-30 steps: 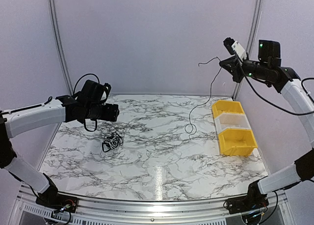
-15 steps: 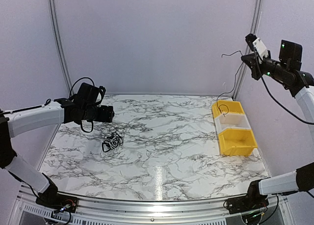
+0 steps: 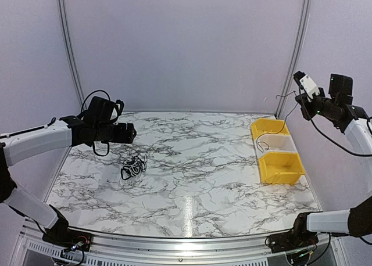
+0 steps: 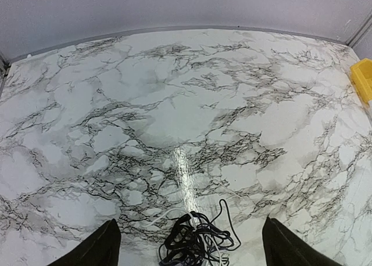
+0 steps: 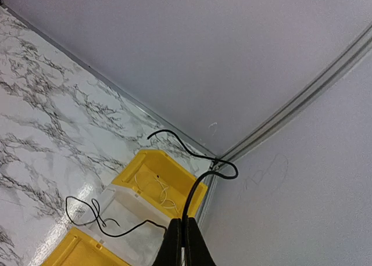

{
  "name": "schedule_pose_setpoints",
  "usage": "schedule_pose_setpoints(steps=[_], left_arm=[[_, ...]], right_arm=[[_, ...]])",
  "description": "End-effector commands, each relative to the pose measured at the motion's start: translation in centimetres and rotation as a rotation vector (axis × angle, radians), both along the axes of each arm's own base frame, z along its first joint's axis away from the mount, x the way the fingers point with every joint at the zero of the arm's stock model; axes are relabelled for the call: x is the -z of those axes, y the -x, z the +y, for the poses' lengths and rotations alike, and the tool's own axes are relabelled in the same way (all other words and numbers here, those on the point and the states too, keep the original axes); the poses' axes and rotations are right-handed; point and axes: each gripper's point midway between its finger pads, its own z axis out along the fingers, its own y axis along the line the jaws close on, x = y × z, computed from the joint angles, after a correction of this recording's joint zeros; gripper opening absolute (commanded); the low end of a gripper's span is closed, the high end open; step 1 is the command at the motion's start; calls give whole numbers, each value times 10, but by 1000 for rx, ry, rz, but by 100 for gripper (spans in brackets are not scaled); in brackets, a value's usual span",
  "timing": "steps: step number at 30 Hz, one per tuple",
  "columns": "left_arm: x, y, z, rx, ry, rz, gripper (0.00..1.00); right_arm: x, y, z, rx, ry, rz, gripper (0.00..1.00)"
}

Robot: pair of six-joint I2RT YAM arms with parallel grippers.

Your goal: Untangle the cables

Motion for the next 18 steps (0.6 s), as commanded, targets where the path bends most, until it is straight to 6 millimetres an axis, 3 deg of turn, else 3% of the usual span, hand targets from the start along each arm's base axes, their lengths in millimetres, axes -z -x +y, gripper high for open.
schedule_pose_setpoints(steps=[1,8,13,18], left_arm=[[-20,5,-6,21,78,-36,87],[-32,13,-8,42,128,-52,87],[-40,17,-10,53,157,-61,87],[-46,20,-12,65,180,-69,87]], right_arm=[[14,-6,-42,127,-4,13,0],[42,-13,-86,256,-20,72,0],[47,-14,-82,234,-24,81,0],[94,-18,-75,186,-66,203,0]])
